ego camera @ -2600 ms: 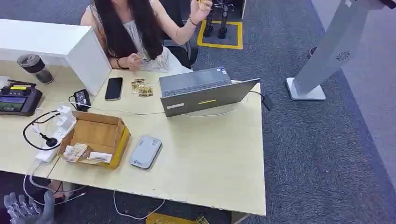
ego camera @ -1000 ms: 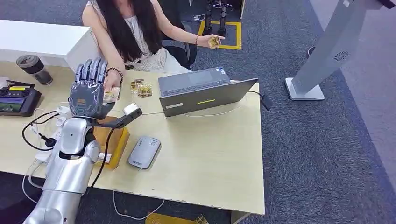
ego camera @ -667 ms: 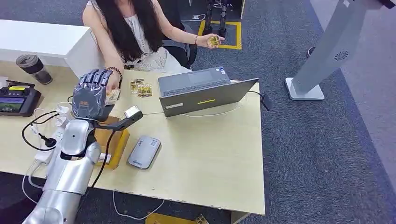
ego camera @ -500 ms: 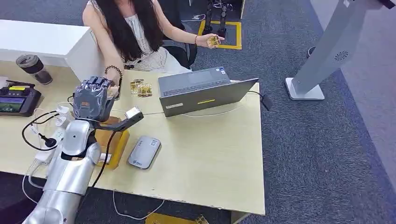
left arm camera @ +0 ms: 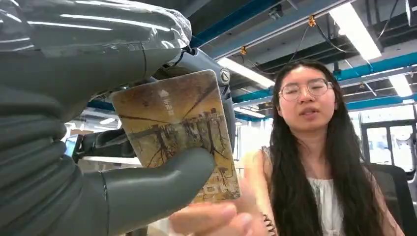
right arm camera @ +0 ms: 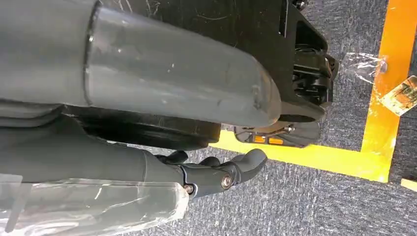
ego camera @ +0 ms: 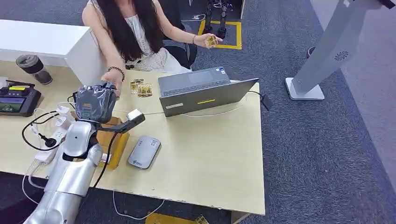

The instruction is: Pass the card to the sensor for recognition and then transmit it.

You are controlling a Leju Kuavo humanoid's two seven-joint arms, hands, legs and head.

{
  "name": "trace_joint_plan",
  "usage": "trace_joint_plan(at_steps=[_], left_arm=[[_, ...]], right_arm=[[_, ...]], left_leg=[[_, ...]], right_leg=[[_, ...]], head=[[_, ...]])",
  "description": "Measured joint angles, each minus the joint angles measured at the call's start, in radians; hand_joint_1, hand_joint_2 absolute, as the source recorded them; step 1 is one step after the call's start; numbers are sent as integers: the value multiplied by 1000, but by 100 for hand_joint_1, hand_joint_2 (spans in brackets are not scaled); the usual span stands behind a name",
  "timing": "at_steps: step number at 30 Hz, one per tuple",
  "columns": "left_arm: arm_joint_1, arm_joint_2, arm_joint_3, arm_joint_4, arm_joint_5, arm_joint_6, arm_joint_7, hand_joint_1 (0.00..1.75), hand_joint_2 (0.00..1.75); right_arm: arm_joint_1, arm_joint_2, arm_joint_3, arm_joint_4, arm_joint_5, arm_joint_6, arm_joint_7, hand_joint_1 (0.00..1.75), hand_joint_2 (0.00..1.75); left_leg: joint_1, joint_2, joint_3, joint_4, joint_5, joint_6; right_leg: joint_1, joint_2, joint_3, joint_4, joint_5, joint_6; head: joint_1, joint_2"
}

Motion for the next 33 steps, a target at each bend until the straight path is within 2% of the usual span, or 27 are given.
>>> trace_joint_plan(at_steps=[7, 15, 19, 23, 33], left_arm=[[46, -16, -32, -31, -1, -5, -14, 175, 175], [131, -43, -136, -90, 20, -181, -4, 175, 175], [147, -51, -177, -94, 36, -234, 8, 175, 175], [153, -53, -195, -94, 39, -253, 16, 175, 175], [153, -53, -207, -53, 94, -419, 84, 175, 175]], right_arm=[[0, 0, 0, 0, -8, 0, 0, 0, 0], [0, 0, 0, 0, -33, 0, -5, 0, 0], [0, 0, 0, 0, -38, 0, -6, 0, 0], [0, 0, 0, 0, -38, 0, -7, 0, 0], [-1, 0, 4, 0, -42, 0, -2, 0, 0]], left_leg=[[0, 0, 0, 0, 0, 0], [0, 0, 0, 0, 0, 0], [0, 0, 0, 0, 0, 0], [0, 0, 0, 0, 0, 0], [0, 0, 0, 0, 0, 0]], right_leg=[[0, 0, 0, 0, 0, 0], [0, 0, 0, -1, 0, 0], [0, 0, 0, 0, 0, 0], [0, 0, 0, 0, 0, 0], [0, 0, 0, 0, 0, 0]], head=[[0, 0], [0, 0], [0, 0], [0, 0], [0, 0]])
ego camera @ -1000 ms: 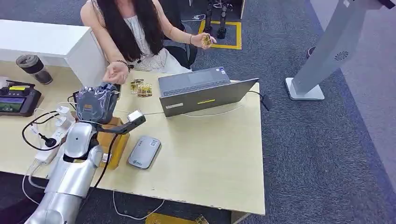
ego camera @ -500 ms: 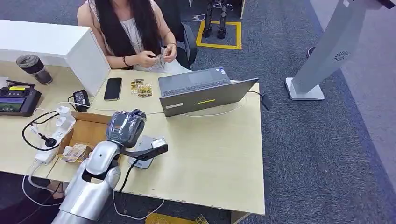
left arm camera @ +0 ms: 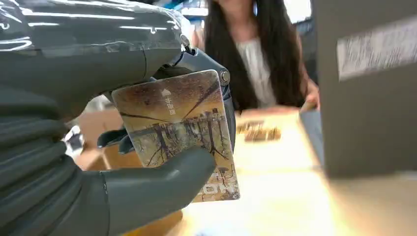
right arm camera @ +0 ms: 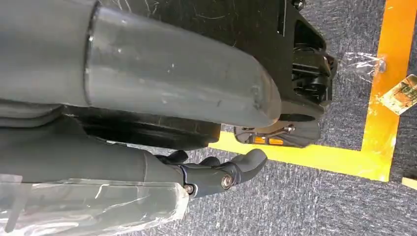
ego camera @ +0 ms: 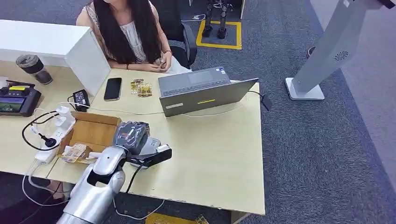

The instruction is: Pass the card to the sensor for recognition and then transmit it.

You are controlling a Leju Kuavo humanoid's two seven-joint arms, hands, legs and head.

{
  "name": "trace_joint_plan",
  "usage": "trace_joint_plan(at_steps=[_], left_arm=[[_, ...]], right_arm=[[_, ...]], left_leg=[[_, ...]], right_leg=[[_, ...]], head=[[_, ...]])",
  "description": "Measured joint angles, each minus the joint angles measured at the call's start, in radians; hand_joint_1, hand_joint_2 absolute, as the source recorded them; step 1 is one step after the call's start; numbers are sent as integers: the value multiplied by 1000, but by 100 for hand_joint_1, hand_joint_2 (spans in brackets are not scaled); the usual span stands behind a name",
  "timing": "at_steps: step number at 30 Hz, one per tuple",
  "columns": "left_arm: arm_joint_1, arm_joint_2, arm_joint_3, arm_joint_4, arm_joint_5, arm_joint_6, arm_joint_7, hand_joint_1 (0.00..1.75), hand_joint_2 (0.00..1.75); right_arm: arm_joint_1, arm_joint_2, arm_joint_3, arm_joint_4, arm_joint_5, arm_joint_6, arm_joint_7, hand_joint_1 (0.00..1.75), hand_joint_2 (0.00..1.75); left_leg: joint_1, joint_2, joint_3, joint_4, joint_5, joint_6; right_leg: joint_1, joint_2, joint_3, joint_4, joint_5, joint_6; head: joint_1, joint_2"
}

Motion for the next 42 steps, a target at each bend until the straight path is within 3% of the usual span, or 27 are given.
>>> trace_joint_plan(at_steps=[13, 19, 25, 28, 29, 31, 37, 42], left_arm=[[-1, 2, -8, 61, 44, -64, 16, 175, 175], [-1, 0, -8, 46, 34, 20, 27, 175, 175], [-2, 0, -8, 43, 32, 25, 27, 175, 175], [-61, -1, -8, -21, -25, 132, 39, 175, 175], [-88, 2, -7, -31, -63, 194, 45, 175, 175], [-132, 11, 4, -28, -86, 227, 42, 175, 175], [-291, 34, 60, 61, -107, 208, 37, 175, 175], [-343, 45, 82, 114, -112, 200, 45, 175, 175]], right_arm=[[-1, 0, 16, 0, -15, 0, -1, 0, 0], [-1, 0, 16, 0, -20, 0, 0, 0, 0], [-1, 0, 17, 0, -21, 0, 0, 0, 0], [-1, 0, 25, 0, -22, 0, 2, 0, 0], [-2, 0, 37, 0, -6, 0, 4, 0, 0], [-3, 0, 49, 0, 8, -4, 11, 0, 0], [-7, 0, 76, 0, 12, -12, 24, 0, 0], [-8, 0, 85, 0, 2, -12, 45, 0, 0]], left_leg=[[0, 0, 0, 0, 0, 0], [0, 0, 0, 0, 0, 0], [0, 0, 0, 0, 0, 0], [0, 0, 0, 0, 0, 0], [0, -1, 0, 0, 0, 0], [1, -1, -1, 0, 0, 0], [1, -1, 0, 0, 1, 0], [1, -1, -1, 0, 1, 0]], right_leg=[[0, 0, 0, 0, 0, 0], [0, 0, 0, 0, 0, 0], [0, 0, 0, 0, 0, 0], [0, 0, 0, 0, 0, 0], [0, -1, 0, 0, 0, 0], [1, -1, 0, 0, 0, 0], [1, -1, 0, 1, 1, -1], [1, -1, 0, 1, 1, -1]], head=[[0, 0], [0, 0], [0, 0], [0, 0], [0, 0], [0, 0], [0, 0], [0, 0]])
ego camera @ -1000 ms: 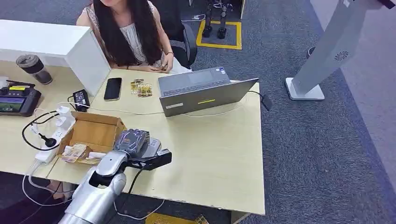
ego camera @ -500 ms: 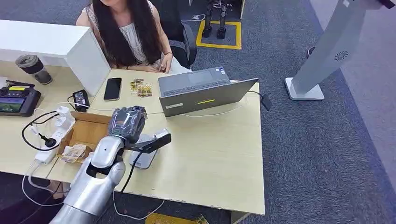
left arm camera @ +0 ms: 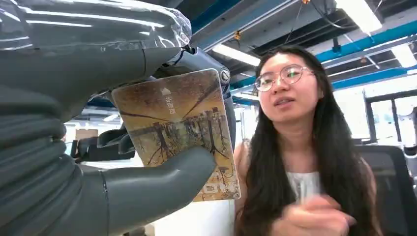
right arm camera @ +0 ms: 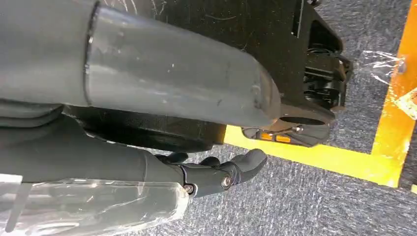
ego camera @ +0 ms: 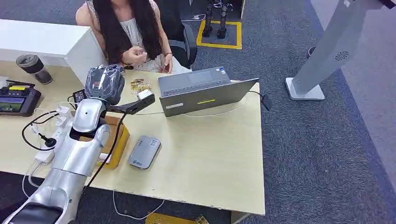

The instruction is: Pass the card to the sensor for recognition and then transmit it.

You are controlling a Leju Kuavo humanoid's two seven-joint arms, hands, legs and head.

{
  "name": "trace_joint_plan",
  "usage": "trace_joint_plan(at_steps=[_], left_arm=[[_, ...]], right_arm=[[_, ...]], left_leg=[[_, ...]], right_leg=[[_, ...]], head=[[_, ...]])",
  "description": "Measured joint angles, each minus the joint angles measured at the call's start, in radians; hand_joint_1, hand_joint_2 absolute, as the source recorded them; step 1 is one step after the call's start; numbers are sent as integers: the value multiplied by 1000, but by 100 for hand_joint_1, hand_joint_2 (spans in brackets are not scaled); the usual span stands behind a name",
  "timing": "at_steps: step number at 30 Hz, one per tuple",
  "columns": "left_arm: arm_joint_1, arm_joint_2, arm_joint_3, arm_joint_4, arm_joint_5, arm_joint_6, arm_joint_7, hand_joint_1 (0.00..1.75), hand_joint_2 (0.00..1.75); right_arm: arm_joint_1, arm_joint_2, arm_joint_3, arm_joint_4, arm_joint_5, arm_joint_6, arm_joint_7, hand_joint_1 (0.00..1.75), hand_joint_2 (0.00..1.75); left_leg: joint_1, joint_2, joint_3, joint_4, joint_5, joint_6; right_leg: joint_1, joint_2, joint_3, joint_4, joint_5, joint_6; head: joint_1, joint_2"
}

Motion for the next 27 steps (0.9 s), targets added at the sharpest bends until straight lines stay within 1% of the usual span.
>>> trace_joint_plan(at_steps=[11, 12, 17, 22, 27], left_arm=[[-8, 5, 19, 49, 0, 0, 6, 175, 175], [-8, 6, 22, 51, 0, 0, 6, 0, 175], [-8, 8, 27, 61, 0, 2, 6, 0, 175], [-3, 12, 27, 61, 0, 18, 9, 0, 175], [31, 13, 27, 43, -1, 31, 2, 0, 175]], right_arm=[[-1, 0, 6, 0, -1, 0, 6, 0, 0], [-1, 0, 6, 0, -1, 0, 6, 0, 0], [-1, 0, 10, 0, -1, 0, 5, 0, 0], [-1, 0, 11, 0, -1, 0, 5, 0, 0], [-1, 0, 11, 0, -18, 0, 6, 0, 0]], left_leg=[[0, 0, 0, 0, 0, 0], [0, 0, 0, 0, 0, 0], [0, 0, 0, 0, 0, 0], [0, 0, 0, 0, 0, 0], [0, 0, 0, 0, 0, 0]], right_leg=[[0, 0, 0, 0, 0, 0], [0, 0, 0, 0, 0, 0], [0, 0, 0, 0, 0, 0], [0, 0, 0, 0, 0, 0], [0, 0, 0, 0, 0, 0]], head=[[0, 0], [0, 0], [0, 0], [0, 0], [0, 0]])
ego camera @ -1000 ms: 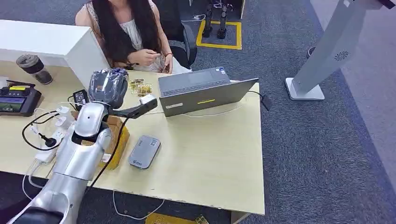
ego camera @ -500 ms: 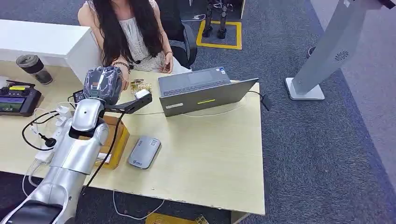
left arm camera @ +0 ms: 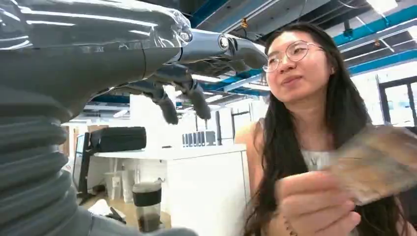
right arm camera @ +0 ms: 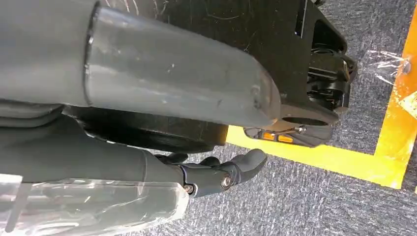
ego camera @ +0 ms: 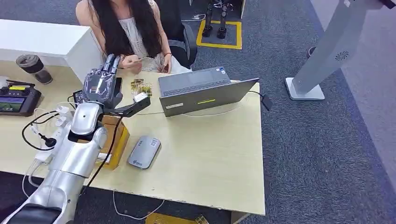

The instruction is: Pass the card to the sensor for recognition and then transmit it.

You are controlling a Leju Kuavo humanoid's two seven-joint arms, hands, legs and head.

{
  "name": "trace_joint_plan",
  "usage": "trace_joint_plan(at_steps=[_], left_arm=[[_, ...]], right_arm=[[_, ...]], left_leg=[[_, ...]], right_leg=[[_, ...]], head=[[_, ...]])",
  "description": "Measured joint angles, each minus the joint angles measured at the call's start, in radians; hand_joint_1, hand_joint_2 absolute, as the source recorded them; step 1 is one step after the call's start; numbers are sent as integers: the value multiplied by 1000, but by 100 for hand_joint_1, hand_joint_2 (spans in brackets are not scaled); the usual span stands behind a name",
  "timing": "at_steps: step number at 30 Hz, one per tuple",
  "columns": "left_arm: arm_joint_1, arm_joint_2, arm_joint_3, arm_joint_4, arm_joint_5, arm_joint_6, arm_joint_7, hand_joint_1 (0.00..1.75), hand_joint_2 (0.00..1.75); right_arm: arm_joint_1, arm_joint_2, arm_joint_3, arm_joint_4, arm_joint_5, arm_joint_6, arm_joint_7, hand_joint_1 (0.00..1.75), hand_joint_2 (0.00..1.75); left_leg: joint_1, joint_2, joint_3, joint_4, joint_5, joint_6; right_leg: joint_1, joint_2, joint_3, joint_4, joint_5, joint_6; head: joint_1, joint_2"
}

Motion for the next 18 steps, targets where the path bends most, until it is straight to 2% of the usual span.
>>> trace_joint_plan(at_steps=[5, 13, 18], left_arm=[[87, -5, -5, -104, 4, 13, -32, 0, 175], [352, -4, -38, -386, 41, 34, -110, 0, 175], [474, 18, -51, -489, 48, 39, -123, 0, 175]], right_arm=[[0, 0, 0, 0, -23, 0, -4, 0, 0], [3, 0, -11, 1, -87, 0, -37, 0, 0], [5, 0, -25, 4, -92, 0, -42, 0, 0]], left_leg=[[0, 1, 0, 0, 0, 0], [0, 3, 0, 0, -2, 0], [0, 2, -1, 0, -2, 0]], right_leg=[[0, 1, 0, 0, 0, 0], [0, 2, -1, -1, -1, 0], [0, 1, -2, -1, -1, 0]], head=[[0, 0], [1, 0], [1, 0]])
